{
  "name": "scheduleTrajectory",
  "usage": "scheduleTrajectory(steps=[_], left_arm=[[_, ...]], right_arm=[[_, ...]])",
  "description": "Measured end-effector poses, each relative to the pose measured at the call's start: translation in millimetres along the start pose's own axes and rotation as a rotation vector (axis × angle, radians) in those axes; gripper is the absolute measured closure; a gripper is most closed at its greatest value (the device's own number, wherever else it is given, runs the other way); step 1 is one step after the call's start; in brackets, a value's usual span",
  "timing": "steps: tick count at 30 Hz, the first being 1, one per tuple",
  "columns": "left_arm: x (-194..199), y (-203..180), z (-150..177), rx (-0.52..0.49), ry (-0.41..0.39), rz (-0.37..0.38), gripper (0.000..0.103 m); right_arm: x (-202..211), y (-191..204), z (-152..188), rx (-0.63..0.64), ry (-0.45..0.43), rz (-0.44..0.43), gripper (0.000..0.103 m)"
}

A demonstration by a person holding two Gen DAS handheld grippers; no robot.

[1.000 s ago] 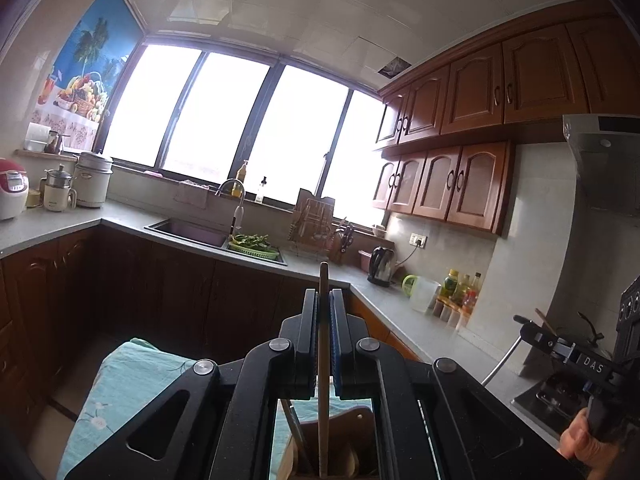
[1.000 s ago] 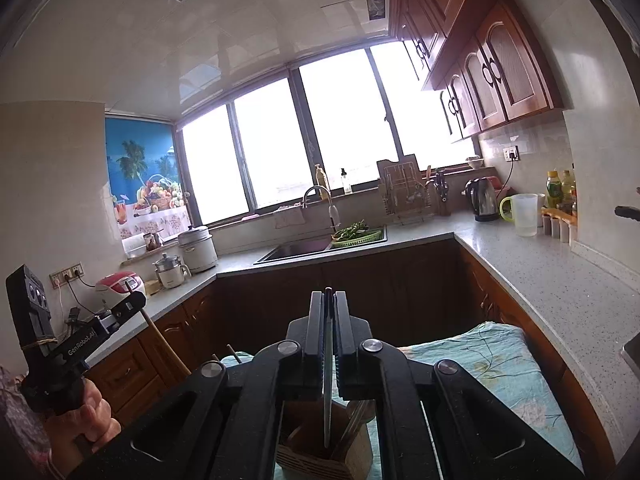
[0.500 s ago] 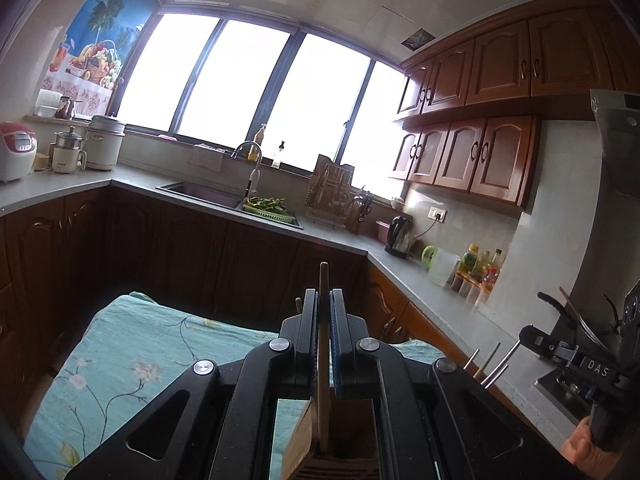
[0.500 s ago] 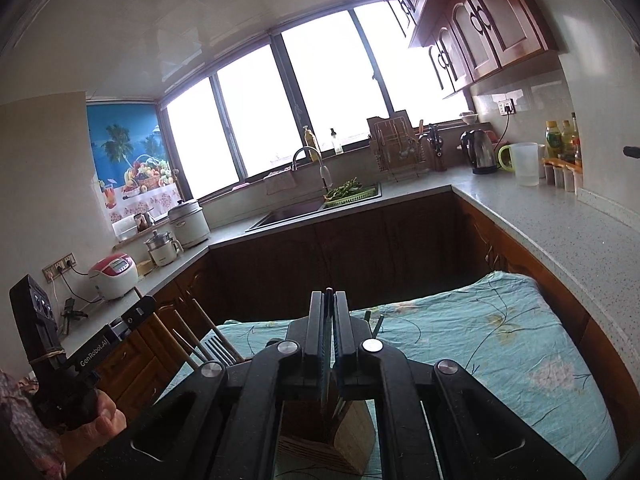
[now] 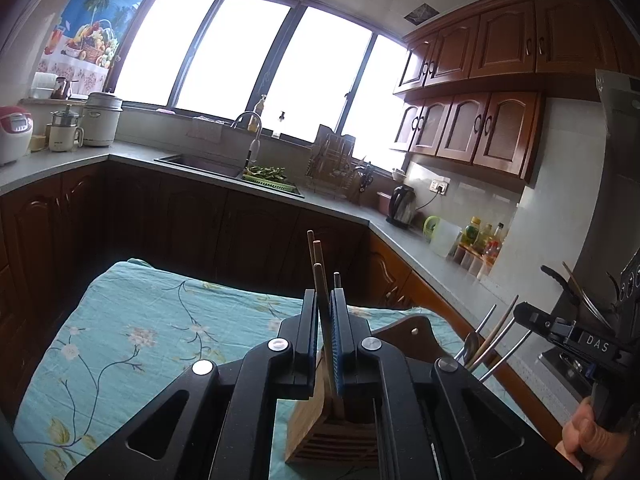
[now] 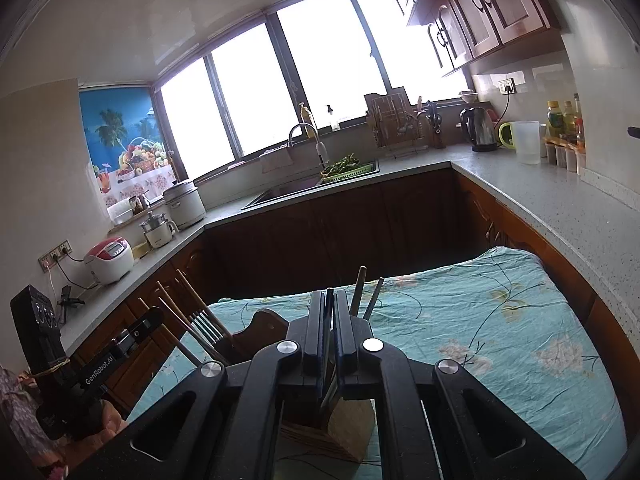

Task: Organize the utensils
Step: 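Insert the wooden chopsticks into the holder and open both tools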

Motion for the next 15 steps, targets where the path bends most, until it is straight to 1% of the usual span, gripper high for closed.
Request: scheduleTrajectory(steps=[9,12,13,14,15], left_arm=[[0.9,4.1,-4.2,-0.009,0.016,0.0,0.098],[0.6,3.2,-5.8,-0.009,0.033,-0.001,0.098],[1.2,2.8,-3.7,-0.01,0.044,-0.002,0.097],[0.7,1.8,-4.7,-0.009,0.053,-0.001,0.09],[2.2,1.3,-6.3,-0.009,0.056,0.001,0.085]], right_arm=[[-1.2,-2.7,0.6,0.004,0.001,0.011,0.099],[-2.1,-2.9,-0.3,0.001,0.004,0.013,0.098],[-2.0,-3.0,-0.6,0.0,0.006,0.01,0.098],[-2.0,-2.2,-1.0,-0.003,0.005,0.007,0.096],[-1.1,-2.9,-1.1,-0.008,0.003,0.004,0.095]])
Point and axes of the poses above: each gripper's, at about its wrist camera, not at the fingertips, and x roughly against the way its jaws point, y to its left, z to its underside, the point moved 3 cm from there along -x, roughly the way its jaws point, and after that the axes turned 3 degrees about y, right-handed, at the moved point
